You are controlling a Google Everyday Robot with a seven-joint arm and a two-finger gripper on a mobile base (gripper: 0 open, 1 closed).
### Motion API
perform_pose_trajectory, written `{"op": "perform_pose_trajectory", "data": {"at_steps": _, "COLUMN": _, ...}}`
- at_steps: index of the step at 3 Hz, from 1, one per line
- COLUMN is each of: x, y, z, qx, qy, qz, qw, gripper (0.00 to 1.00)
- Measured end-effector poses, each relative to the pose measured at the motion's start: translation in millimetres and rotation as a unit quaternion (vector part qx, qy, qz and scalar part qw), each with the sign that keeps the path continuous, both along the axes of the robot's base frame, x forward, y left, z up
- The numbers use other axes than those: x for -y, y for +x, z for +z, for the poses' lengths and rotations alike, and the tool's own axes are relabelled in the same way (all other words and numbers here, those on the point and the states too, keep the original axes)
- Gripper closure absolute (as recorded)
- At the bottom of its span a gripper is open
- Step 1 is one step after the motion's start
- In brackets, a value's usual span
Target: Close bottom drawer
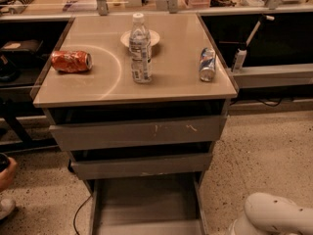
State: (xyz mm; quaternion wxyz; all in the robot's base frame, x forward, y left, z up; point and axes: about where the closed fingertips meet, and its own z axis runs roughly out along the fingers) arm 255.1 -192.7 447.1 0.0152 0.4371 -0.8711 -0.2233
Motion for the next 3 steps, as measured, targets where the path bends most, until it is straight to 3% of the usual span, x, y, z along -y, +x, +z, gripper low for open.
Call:
{"op": "perform_pose_trajectory", "data": {"at_steps": 1, "x": 1, "y": -10, "z": -61, "qx": -0.035, "qy": 0.019, "qz": -0.044, "qw": 0.9982, "gripper": 1.0}}
{"op": "perform_pose_trajectory", "data": {"at_steps": 2, "x": -2, "y": -20, "z": -99, "qx": -0.072, "qy": 0.026, "qz": -0.079, "qw": 0.9939, "gripper": 1.0}}
{"op": "perform_pose_trajectory", "data": {"at_steps": 3, "x": -4, "y": -25, "z": -104, "qx": -0.079, "qy": 0.029, "qz": -0.079, "qw": 0.9933, "gripper": 1.0}}
